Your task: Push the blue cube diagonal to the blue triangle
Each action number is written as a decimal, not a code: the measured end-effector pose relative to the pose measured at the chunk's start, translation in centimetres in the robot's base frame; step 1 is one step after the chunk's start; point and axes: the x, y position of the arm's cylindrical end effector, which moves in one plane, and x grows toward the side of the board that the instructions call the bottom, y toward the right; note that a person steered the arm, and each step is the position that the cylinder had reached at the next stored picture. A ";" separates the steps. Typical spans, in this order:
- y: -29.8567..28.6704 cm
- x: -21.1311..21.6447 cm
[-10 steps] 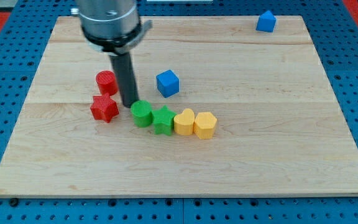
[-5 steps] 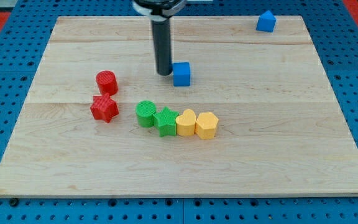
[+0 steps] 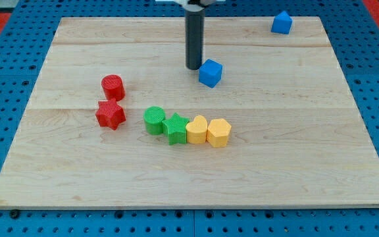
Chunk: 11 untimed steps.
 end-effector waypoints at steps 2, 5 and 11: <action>-4.3 5.8; 2.7 -2.6; 7.6 -5.0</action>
